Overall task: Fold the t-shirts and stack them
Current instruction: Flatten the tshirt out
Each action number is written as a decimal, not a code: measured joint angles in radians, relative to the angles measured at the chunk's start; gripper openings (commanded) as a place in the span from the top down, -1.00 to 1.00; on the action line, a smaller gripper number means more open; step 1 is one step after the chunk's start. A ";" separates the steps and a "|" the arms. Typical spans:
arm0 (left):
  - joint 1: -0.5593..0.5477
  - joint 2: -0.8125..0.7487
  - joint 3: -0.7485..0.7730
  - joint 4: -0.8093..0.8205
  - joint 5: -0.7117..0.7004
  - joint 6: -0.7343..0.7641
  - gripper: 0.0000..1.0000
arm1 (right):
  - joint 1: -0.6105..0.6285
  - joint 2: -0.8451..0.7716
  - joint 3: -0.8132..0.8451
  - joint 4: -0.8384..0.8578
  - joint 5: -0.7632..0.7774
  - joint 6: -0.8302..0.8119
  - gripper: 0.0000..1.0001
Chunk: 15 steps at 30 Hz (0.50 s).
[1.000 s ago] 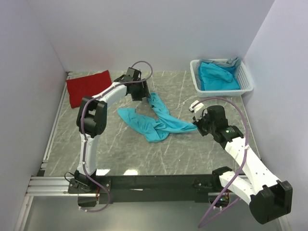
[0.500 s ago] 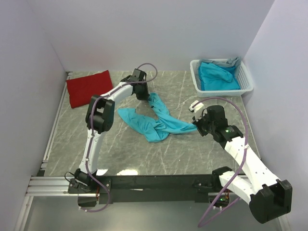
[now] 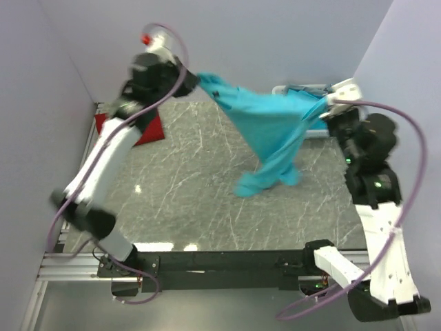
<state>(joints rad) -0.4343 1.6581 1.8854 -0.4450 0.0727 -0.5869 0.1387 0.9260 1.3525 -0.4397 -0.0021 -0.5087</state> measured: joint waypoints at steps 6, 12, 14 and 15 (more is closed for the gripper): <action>-0.095 -0.346 0.034 0.091 0.008 -0.027 0.99 | -0.039 -0.050 0.206 0.095 0.026 -0.001 1.00; -0.226 -0.410 -0.012 0.097 0.016 -0.063 0.99 | -0.039 -0.050 0.386 0.119 0.037 0.023 1.00; -0.267 -0.403 -0.055 0.083 0.017 -0.072 0.99 | -0.040 -0.031 0.428 0.126 0.036 0.032 1.00; -0.285 -0.399 -0.083 0.071 0.018 -0.081 0.99 | -0.040 -0.020 0.441 0.132 0.037 0.038 1.00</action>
<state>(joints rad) -0.7193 1.2591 1.8027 -0.3737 0.0902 -0.6678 0.0982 0.9058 1.7939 -0.3077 0.0349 -0.4706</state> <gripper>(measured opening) 0.015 0.005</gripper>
